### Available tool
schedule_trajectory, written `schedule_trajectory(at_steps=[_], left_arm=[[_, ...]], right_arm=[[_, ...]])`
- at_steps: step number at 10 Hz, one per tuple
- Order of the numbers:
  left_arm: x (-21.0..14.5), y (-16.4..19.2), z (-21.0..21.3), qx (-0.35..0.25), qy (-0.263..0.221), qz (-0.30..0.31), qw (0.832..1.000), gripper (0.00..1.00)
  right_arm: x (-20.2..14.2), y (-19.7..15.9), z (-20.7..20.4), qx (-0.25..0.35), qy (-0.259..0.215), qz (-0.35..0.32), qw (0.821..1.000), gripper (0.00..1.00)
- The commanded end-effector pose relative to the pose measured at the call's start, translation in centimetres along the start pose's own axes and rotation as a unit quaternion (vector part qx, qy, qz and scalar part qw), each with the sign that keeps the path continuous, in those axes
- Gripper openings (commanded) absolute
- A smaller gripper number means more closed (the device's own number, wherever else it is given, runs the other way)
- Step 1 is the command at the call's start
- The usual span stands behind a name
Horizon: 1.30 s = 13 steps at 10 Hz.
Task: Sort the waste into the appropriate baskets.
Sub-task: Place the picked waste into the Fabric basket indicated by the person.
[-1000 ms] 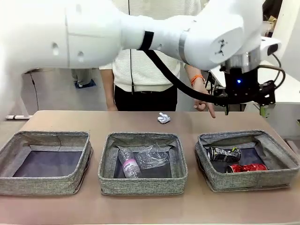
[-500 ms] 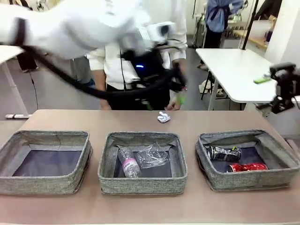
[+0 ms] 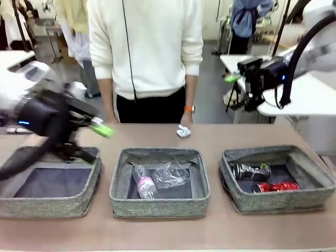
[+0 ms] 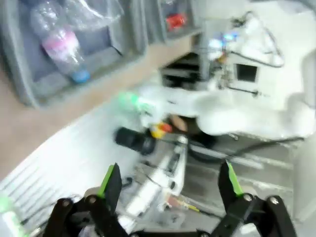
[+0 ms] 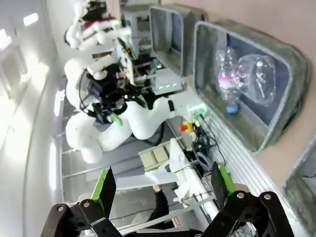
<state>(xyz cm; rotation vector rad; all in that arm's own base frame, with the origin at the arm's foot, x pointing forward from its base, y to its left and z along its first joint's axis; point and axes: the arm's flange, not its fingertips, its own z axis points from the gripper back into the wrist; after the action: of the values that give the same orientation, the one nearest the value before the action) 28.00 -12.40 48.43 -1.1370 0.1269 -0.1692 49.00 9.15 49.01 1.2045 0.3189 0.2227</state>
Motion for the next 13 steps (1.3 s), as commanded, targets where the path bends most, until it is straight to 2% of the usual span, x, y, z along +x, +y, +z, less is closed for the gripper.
schedule_trajectory(at_steps=[1,2,3,4,5,6,7,13], left_arm=[[-4.3,4.9,5.5,-0.124,0.008,0.032,0.992,1.00],[-6.3,6.4,7.6,-0.230,-0.014,-0.017,0.973,1.00],[-8.2,7.9,8.8,-0.248,-0.042,-0.021,0.968,1.00],[-9.3,8.8,8.4,-0.248,-0.057,-0.001,0.967,1.00],[-9.3,9.2,7.8,-0.243,-0.069,0.047,0.966,1.00],[-4.9,5.7,14.1,-0.239,-0.043,-0.008,0.970,1.00],[-4.9,5.7,14.1,-0.239,-0.043,-0.008,0.970,1.00],[-4.9,5.7,14.1,-0.239,-0.043,-0.008,0.970,1.00]], right_arm=[[-2.5,-0.3,4.0,0.008,0.009,-0.005,1.000,1.00],[-3.5,-0.9,5.6,0.043,0.011,0.002,0.999,1.00],[-4.5,-1.8,6.8,0.076,0.002,0.009,0.997,1.00],[-5.4,-2.7,7.7,0.108,-0.016,0.017,0.994,1.00],[-5.8,-3.3,8.2,0.127,-0.041,0.013,0.991,1.00],[-5.7,-3.7,8.2,0.123,-0.068,-0.012,0.990,1.00],[-5.9,-3.0,9.1,0.094,-0.018,-0.001,0.995,1.00],[-5.9,-3.0,9.1,0.094,-0.018,-0.001,0.995,1.00]])
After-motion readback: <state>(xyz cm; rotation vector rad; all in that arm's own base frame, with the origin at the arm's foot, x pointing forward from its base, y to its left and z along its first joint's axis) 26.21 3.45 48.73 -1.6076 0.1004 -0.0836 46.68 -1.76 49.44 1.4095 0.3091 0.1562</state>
